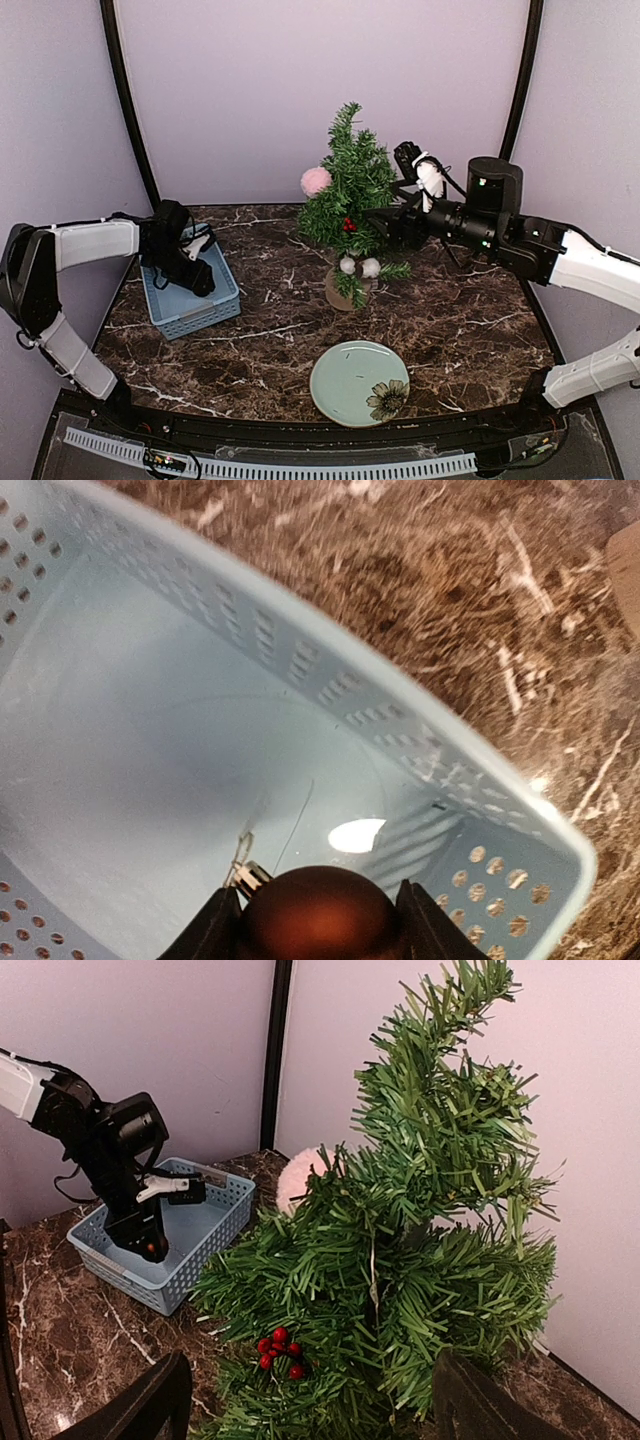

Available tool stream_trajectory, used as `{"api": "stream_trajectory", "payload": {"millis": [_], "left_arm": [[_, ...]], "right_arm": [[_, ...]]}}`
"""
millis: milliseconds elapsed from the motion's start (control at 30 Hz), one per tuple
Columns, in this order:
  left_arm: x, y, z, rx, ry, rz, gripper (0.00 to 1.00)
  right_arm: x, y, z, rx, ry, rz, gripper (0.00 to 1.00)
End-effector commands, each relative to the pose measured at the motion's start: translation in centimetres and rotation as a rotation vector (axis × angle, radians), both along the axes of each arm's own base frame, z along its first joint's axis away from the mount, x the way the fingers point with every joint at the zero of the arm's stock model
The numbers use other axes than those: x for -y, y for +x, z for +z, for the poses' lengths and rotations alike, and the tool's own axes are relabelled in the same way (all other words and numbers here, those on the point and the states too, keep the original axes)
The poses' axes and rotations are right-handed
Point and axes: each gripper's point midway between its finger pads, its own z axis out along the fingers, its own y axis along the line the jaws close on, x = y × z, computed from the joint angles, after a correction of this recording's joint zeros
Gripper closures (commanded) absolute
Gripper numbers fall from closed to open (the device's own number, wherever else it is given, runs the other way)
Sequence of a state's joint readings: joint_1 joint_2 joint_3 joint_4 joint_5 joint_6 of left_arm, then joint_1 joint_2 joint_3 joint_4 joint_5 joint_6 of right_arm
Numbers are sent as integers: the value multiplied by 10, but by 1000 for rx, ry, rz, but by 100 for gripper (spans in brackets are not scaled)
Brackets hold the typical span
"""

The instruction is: Decorate the small christmas tree

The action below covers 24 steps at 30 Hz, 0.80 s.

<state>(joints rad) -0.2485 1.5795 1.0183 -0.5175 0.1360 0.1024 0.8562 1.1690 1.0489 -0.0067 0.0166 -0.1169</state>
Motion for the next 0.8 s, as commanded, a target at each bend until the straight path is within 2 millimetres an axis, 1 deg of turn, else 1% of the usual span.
{"api": "stream_trajectory", "payload": {"millis": [0, 33, 67, 100, 133, 167, 200, 233, 267, 333, 367, 500, 533, 567, 600, 633, 700, 767], "left_arm": [[18, 10, 85, 209, -126, -58, 64], [24, 8, 96, 232, -157, -86, 64], [31, 6, 117, 286, -187, -116, 63], [41, 1, 129, 309, -228, -160, 63], [51, -5, 150, 365, -262, -203, 63], [63, -13, 163, 385, -313, -263, 63], [76, -23, 182, 436, -350, -322, 63], [88, -34, 193, 459, -393, -395, 63], [104, -49, 207, 497, -423, -472, 62], [127, -73, 227, 550, -469, -600, 62], [134, -81, 238, 570, -494, -639, 62], [167, -112, 267, 595, -650, -798, 64], [176, -119, 277, 626, -684, -839, 64], [183, -127, 281, 620, -726, -878, 65], [191, -138, 290, 640, -771, -939, 65], [196, -142, 292, 644, -788, -964, 65], [211, -156, 300, 667, -830, -1049, 65], [221, -165, 301, 669, -851, -1111, 65]], "right_arm": [[-5, 1, 16, 13, 57, 22, 16], [-7, 1, 15, 10, 59, 31, 16], [-9, 0, 16, 9, 62, 39, 17], [-10, 0, 16, 7, 64, 46, 17], [-12, -1, 16, 3, 68, 58, 17], [-13, -2, 18, 1, 73, 69, 17], [-14, -2, 19, -3, 79, 78, 16], [-14, -3, 19, -9, 86, 91, 17], [-14, -4, 21, -14, 96, 103, 17], [-15, -6, 20, -36, 114, 141, 18], [-15, -8, 19, -49, 124, 164, 18], [-15, -21, 15, -89, 174, 267, 21], [-14, -24, 11, -102, 178, 287, 22], [-14, -28, 10, -109, 185, 309, 23], [-14, -32, 7, -118, 186, 331, 24], [-12, -36, 7, -120, 189, 349, 26], [-11, -43, 4, -129, 192, 380, 28], [-10, -50, 0, -136, 192, 412, 32]]}}
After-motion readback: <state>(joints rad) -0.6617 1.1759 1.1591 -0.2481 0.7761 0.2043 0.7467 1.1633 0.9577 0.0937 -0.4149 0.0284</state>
